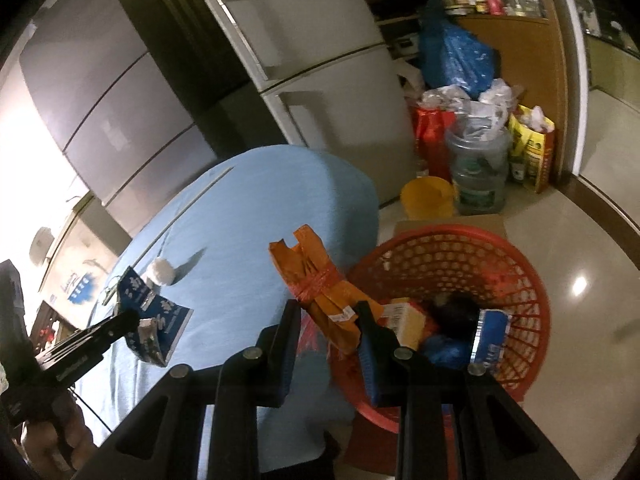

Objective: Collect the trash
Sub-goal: 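Hold the wrapper in the right tool over the red basket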

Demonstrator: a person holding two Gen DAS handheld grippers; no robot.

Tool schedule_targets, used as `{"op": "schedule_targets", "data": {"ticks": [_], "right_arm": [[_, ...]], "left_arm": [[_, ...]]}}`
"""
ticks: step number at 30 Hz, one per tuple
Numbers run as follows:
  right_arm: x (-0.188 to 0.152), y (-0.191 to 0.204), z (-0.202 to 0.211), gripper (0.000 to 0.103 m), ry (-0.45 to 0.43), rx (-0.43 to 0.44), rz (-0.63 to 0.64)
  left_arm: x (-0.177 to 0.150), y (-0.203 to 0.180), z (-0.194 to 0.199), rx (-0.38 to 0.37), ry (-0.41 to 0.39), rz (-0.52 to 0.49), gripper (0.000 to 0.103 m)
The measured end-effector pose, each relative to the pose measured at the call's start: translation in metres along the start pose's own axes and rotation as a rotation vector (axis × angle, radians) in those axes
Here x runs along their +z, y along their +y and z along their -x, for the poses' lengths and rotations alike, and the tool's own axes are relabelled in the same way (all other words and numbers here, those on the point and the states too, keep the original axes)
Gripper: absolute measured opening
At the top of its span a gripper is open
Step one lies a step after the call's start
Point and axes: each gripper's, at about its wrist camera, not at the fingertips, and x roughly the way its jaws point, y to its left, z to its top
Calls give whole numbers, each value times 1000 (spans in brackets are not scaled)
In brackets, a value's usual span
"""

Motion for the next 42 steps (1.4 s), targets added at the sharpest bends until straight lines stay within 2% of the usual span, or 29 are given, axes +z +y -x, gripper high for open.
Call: {"op": "schedule_targets", "data": {"ticks": [21,42], "right_arm": [[8,-71,8,30,-18,-130,-100],[13,-98,7,30,-9,-162,-131]], "left_arm": [[13,-57,-14,-68,3,-102,18],[20,-119,-30,-132,31,-205,18]]}}
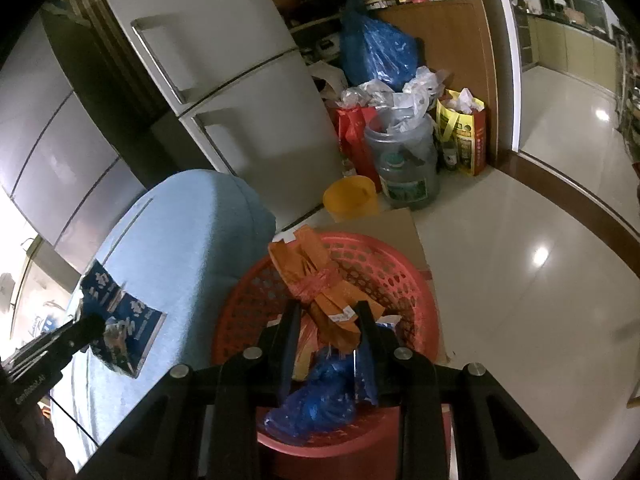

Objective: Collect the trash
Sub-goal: 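Hold the wrapper in the right tool over the red basket, then open both tools over the red basket to drop the wrapper and packet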

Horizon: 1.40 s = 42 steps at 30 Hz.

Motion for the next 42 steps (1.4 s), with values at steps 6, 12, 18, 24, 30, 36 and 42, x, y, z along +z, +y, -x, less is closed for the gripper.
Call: {"op": "schedule_targets", "data": {"ticks": [6,12,18,24,30,36,42], "right_arm": [[1,-3,-5,30,9,4,0],[1,-4,-9,30,13,5,1],[1,-4,-11,30,15,5,-1],[3,-5,-17,30,26,5,-4],[7,-8,-30,30,40,10,-18],[13,-5,-41,32,57,6,-7],[18,-9,-47,72,58,9,-19]], "left_arm": [[1,-6,-4,-4,6,-13,18],[1,-6,-5,-2,13,-13,18],[1,-7,-6,-3,14,-14,18],[1,-8,-8,-6,16,-14,18],[0,-11,-10,-12,19,-18,18],[1,-12,-14,-18,24,-22,18],[1,-14,-17,-24,29,-33,18]]}}
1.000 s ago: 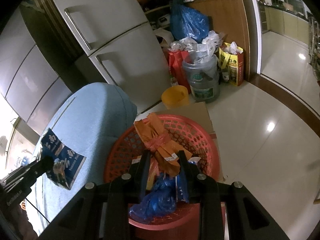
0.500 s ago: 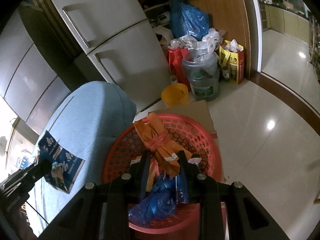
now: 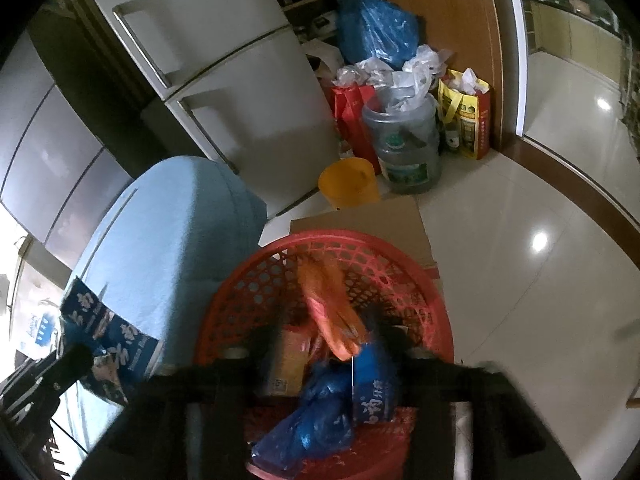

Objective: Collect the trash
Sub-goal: 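Open both tools over the red basket to drop the wrapper and packet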

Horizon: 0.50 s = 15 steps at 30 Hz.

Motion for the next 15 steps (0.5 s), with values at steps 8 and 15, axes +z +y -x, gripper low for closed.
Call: {"op": "schedule_targets", "data": {"ticks": [8,15], "right_arm": [[-2,-16,27,72,-70,-23,-64],[-12,-27,46,72,-85,-26,-84]], "left_arm": [[1,-10,-5,-19,12,-17,18],[6,-27,-16,-66,37,-39,18]]}}
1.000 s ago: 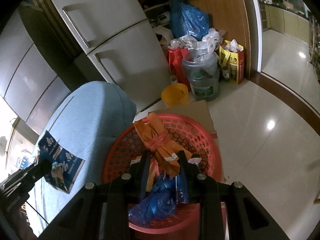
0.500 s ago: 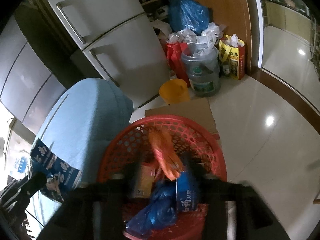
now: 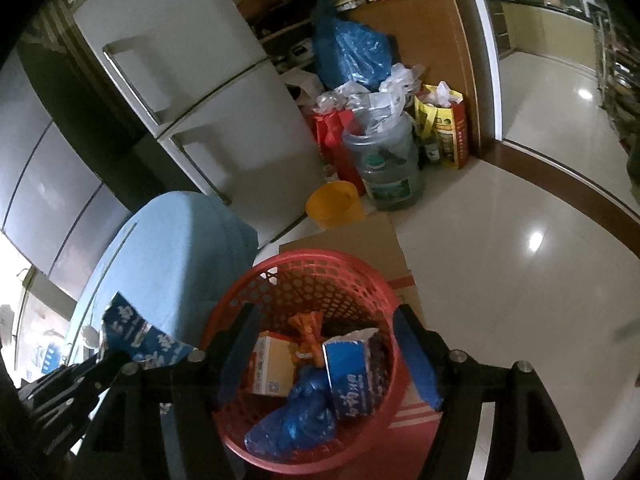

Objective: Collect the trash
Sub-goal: 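Open both tools over the red basket to drop the wrapper and packet, then move both open tools back over the table toward the tissue and box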

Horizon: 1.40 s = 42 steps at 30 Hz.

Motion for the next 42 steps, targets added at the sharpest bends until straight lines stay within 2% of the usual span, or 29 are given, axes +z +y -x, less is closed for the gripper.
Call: {"op": "schedule_targets", "data": {"ticks": [5,12,13,14,16,17,20,29,42], "right_arm": [[-3,-8,6,72,-5,-3,-19],[-4,-14,10,72,-8,-6,-27],[-3,-14,10,72,-9,-6,-27],[-3,-14,10,72,-11,-7,-28],[-2,-12,10,72,-13,-10,-29],[-2,-11,10,72,-12,-10,-28],[-2,-8,10,72,-12,-7,-24],[-6,20,5,72,13,17,33],[-34,108,-5,72,63,85,181]], "left_arm": [[3,-13,-14,-47,39,-38,18],[5,-21,-36,-53,94,-60,21],[4,-20,-36,-45,97,-56,31],[4,-18,-36,-41,96,-52,47],[4,-11,-32,-32,74,-36,59],[4,-8,-31,-24,66,-28,62],[5,6,-26,-23,62,4,62],[-9,51,-1,49,39,85,62],[-46,125,44,132,-9,231,62]]}}
